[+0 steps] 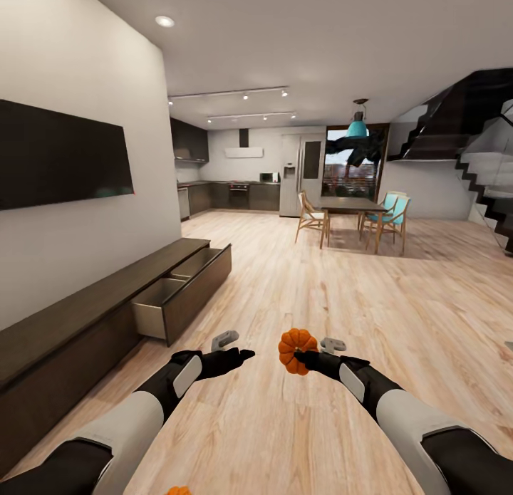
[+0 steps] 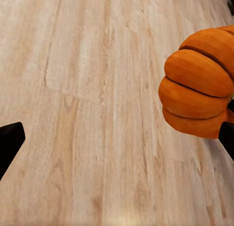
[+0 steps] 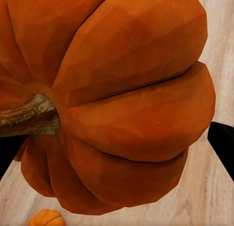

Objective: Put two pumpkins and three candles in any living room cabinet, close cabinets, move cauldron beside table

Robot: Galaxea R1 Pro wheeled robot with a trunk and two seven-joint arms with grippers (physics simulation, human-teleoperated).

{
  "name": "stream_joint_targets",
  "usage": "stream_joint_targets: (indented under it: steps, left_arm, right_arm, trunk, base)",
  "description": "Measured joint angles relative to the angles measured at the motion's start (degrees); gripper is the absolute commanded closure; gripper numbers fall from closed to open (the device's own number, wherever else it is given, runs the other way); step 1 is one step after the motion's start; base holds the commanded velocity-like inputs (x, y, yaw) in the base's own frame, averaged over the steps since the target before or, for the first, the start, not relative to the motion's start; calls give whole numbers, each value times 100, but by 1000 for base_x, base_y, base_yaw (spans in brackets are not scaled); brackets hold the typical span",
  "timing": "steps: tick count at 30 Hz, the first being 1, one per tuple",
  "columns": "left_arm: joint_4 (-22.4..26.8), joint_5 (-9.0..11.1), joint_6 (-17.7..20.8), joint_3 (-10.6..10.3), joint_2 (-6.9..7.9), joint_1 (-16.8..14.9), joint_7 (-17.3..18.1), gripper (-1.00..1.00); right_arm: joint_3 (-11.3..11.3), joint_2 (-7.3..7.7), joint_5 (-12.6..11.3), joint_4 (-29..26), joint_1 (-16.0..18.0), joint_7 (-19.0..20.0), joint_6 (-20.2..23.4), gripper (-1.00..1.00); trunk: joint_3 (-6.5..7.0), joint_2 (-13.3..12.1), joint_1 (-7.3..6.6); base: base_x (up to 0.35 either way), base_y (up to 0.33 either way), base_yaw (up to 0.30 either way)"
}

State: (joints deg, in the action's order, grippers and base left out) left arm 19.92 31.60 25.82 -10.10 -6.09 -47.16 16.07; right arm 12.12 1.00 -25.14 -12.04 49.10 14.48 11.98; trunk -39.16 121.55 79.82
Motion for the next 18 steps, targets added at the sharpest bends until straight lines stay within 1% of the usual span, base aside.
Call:
stream_joint_targets:
  steps: [2, 5, 18]
  left_arm:
    - [0, 0, 0, 0, 0, 0, 0, -100]
    - [1, 0, 0, 0, 1, 1, 1, -100]
    - [1, -25, 0, 0, 1, 1, 1, -100]
  right_arm:
    - [0, 0, -1, 0, 0, 0, 1, 100]
    - [1, -1, 1, 2, 1, -1, -2, 100]
    - [10, -1, 8, 5, 1, -2, 0, 100]
  trunk:
    - [0, 0, 0]
    - [0, 0, 0]
    - [0, 0, 0]
  base:
    - [0, -110, 1]
    - [0, -235, 0]
    - [-2, -294, 3]
